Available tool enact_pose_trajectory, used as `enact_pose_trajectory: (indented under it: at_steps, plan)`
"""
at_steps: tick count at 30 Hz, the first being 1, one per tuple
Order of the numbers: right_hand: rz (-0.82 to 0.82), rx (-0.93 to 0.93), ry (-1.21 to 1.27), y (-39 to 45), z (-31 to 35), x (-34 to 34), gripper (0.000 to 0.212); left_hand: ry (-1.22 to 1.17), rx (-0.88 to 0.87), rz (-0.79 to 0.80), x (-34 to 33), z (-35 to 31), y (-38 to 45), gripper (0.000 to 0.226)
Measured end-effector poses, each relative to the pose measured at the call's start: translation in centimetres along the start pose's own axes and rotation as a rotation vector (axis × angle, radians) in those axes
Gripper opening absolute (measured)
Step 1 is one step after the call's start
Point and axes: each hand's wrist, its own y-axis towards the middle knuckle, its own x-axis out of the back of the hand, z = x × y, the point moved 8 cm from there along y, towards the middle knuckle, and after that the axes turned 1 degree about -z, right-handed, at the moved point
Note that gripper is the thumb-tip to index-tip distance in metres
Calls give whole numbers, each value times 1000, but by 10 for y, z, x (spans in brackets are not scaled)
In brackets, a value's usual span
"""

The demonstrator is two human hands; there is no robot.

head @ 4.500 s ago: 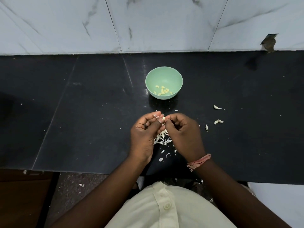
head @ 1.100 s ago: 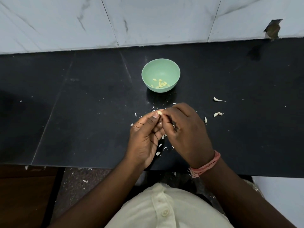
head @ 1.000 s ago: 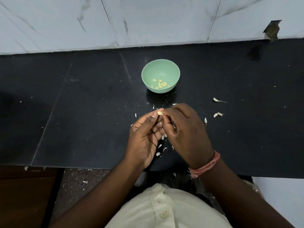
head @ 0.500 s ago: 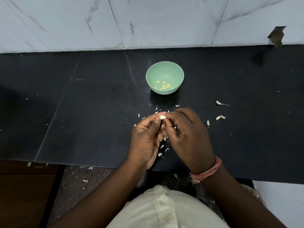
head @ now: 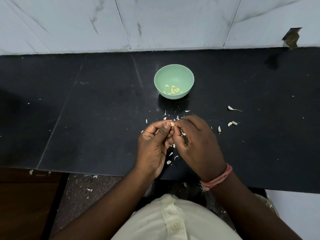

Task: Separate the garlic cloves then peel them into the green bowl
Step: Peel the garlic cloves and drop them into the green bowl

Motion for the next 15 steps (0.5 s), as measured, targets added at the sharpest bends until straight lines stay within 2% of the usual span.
enact_pose_trajectory:
  at_steps: [8, 15]
  plan:
    - [0, 13, -36, 3, -4, -4, 13, 22, 15, -46, -1, 2, 0, 12]
    - [77, -29, -4, 4, -14, -12, 18, 113, 10, -108, 7, 2, 3, 8]
